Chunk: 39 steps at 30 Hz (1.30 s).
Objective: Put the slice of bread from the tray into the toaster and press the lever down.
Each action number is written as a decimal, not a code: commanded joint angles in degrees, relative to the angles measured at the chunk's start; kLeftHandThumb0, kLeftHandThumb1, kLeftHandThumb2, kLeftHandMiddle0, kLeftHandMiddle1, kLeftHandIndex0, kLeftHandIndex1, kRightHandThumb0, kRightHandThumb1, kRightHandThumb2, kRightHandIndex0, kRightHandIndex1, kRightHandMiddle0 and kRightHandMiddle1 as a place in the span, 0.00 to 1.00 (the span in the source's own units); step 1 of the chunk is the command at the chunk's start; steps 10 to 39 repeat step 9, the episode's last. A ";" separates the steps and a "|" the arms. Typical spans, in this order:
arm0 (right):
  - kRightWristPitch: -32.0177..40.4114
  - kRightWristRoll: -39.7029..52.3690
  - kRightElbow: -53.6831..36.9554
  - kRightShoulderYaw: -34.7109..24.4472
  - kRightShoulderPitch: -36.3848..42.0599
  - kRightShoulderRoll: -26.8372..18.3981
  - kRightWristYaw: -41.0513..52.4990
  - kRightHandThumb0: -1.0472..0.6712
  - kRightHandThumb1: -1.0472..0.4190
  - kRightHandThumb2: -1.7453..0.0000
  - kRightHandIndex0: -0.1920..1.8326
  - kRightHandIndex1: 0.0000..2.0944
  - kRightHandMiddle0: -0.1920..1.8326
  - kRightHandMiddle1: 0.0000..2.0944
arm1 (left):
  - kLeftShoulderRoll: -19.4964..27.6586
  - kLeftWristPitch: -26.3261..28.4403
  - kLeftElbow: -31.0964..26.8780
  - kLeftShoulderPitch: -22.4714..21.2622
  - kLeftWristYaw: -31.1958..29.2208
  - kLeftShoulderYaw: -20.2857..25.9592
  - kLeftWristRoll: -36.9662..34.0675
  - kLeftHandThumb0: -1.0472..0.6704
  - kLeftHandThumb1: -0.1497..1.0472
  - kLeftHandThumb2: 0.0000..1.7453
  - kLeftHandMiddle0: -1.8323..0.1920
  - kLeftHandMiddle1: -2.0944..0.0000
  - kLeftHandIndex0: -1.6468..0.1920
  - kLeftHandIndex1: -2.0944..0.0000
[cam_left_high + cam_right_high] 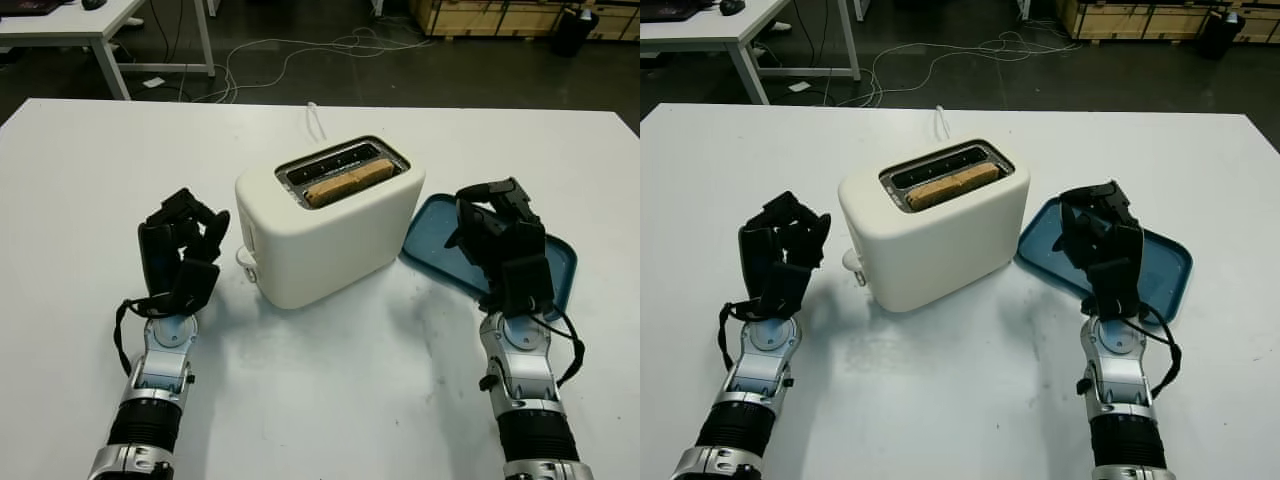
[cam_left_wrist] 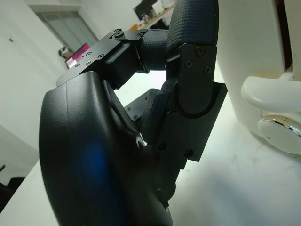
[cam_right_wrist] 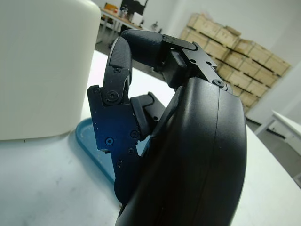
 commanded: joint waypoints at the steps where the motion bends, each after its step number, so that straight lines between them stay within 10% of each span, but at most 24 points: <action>1: 1.42 -0.86 -1.46 0.86 0.04 0.62 0.25 0.38 0.09 0.78 0.56 0.83 0.40 0.79 | -0.50 0.55 0.24 -0.17 -0.65 -0.16 -0.34 0.05 0.89 0.22 0.23 0.17 0.27 0.17; 39: 1.60 -1.74 -1.57 2.29 1.17 1.34 0.16 0.37 0.09 0.77 0.56 0.83 0.39 0.83 | -0.57 -0.06 0.75 -0.38 -0.38 -0.26 0.47 0.04 0.83 0.33 0.22 0.17 0.26 0.17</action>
